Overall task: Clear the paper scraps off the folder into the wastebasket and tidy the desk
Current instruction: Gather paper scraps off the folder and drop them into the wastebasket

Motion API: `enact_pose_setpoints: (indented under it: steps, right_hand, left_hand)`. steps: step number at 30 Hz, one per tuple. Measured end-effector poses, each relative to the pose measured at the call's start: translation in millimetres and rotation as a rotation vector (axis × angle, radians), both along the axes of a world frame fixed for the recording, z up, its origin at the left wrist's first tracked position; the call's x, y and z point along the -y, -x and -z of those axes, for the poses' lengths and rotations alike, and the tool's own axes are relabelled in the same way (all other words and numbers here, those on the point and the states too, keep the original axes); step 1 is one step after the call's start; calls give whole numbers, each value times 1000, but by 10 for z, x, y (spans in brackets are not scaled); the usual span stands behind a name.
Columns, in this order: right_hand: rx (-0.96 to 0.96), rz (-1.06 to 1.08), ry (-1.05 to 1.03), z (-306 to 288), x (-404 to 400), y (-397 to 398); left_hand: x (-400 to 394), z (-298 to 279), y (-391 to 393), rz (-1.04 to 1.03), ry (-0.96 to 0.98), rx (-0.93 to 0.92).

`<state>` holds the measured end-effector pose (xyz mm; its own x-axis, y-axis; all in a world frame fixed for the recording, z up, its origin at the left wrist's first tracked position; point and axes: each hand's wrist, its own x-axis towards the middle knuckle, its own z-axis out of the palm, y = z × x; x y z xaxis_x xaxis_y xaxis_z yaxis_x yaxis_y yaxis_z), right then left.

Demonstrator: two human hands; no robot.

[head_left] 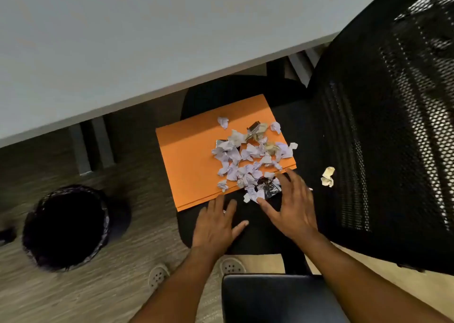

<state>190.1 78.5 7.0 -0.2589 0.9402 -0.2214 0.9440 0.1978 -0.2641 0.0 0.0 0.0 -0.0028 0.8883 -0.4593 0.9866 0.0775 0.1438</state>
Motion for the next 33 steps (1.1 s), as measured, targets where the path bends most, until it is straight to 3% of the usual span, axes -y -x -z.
enact_pose_setpoints:
  steps: [3,10,17,23,28,33]
  right_hand:
    - [20,-94,-68,111,-71,105]
    - [142,-344,-249,422,-151,385]
    - [56,-391,-270,534,-176,358]
    - [-10,-367,-266,564,-132,356]
    - [4,-368,-256,557,-119,363]
    - [-10,-384,-227,547,-130,353]
  left_hand:
    - [-44,172,-23,45,-54,-37]
    - [-22,452,133,99,-487,47]
    - [-300,308,336,-208,-656,209]
    - [-819,377,361,-304,-817,227]
    - [-1210,294,342,-361,-839,193]
    - [-1356,349,252,-210,-616,62]
